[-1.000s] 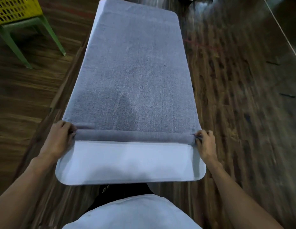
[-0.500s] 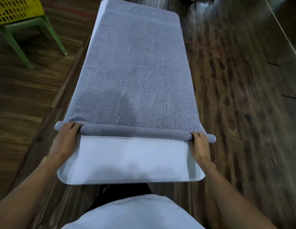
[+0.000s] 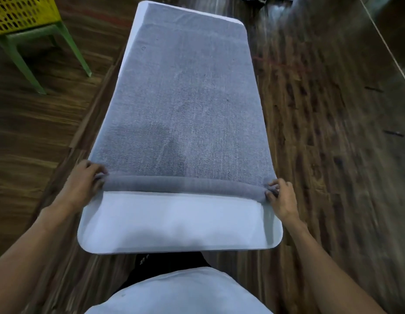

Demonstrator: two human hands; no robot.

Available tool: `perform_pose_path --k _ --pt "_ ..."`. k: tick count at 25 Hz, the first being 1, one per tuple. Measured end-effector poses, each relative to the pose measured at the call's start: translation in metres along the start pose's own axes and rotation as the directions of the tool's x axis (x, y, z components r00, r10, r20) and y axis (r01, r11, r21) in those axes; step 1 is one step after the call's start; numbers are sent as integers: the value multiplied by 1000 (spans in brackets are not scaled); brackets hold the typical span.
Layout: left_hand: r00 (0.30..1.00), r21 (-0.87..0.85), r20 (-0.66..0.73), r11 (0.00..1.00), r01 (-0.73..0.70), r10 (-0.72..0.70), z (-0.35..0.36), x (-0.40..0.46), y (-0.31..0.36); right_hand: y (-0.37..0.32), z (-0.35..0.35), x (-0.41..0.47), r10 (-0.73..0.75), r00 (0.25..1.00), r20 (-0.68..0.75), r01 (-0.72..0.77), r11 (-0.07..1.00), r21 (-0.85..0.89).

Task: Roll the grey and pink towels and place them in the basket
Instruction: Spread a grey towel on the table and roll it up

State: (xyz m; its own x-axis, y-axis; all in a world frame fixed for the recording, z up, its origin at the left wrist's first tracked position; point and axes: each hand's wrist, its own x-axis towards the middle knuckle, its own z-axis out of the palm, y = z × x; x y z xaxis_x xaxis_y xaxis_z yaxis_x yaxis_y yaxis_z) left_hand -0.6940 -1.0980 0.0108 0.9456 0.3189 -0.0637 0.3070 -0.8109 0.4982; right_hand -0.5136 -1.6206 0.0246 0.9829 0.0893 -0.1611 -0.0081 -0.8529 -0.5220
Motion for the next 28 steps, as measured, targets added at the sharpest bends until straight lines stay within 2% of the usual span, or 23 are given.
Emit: perform_pose_path --k 2,4,6,8,11,15,17,19,21,22,24,25,27,28 --pt "995 182 -101 983 -8 26 3 -3 9 -6 9 1 40 991 -130 -64 981 -185" --pt "990 241 -132 970 -10 43 11 -19 18 -8 22 -12 -56 976 -210 -18 942 -334" --pt "992 243 -121 970 -12 42 20 -39 20 -5 31 -31 -144 965 -219 73 951 -302" --pt "995 257 -92 966 -23 48 26 -47 17 5 34 -36 -170 974 -149 127 957 -262" --pt "996 209 -82 977 40 -23 24 -31 20 6 28 -15 -138 990 -41 128 975 -183" --pt "998 180 -51 983 47 -39 17 -11 24 4 28 6 -107 994 7 106 970 -219" --pt "999 210 7 977 31 -33 12 -11 15 8 25 2 -104 991 86 123 959 -256" --pt "992 258 127 965 -54 21 8 -16 -2 13 15 -8 -136 978 160 173 953 -248" --pt "970 200 227 970 -138 91 2 -18 -10 14 3 -13 -142 971 194 168 978 -123" --pt "968 137 234 983 -126 92 -1 -17 -7 13 -2 -11 -123 977 174 130 991 -31" --pt "991 5 130 1000 -7 6 -5 -6 1 9 -4 -1 -49 997 56 44 996 77" --pt "999 -30 37 999 19 -18 -7 0 5 6 -1 2 -13 1000 -23 14 999 44" --pt "990 98 -135 995 -29 42 -5 2 16 -1 10 0 -26 986 -167 -3 985 -172" --pt "981 175 -173 983 -51 82 2 -4 19 -3 18 -6 -68 976 -206 10 962 -272"
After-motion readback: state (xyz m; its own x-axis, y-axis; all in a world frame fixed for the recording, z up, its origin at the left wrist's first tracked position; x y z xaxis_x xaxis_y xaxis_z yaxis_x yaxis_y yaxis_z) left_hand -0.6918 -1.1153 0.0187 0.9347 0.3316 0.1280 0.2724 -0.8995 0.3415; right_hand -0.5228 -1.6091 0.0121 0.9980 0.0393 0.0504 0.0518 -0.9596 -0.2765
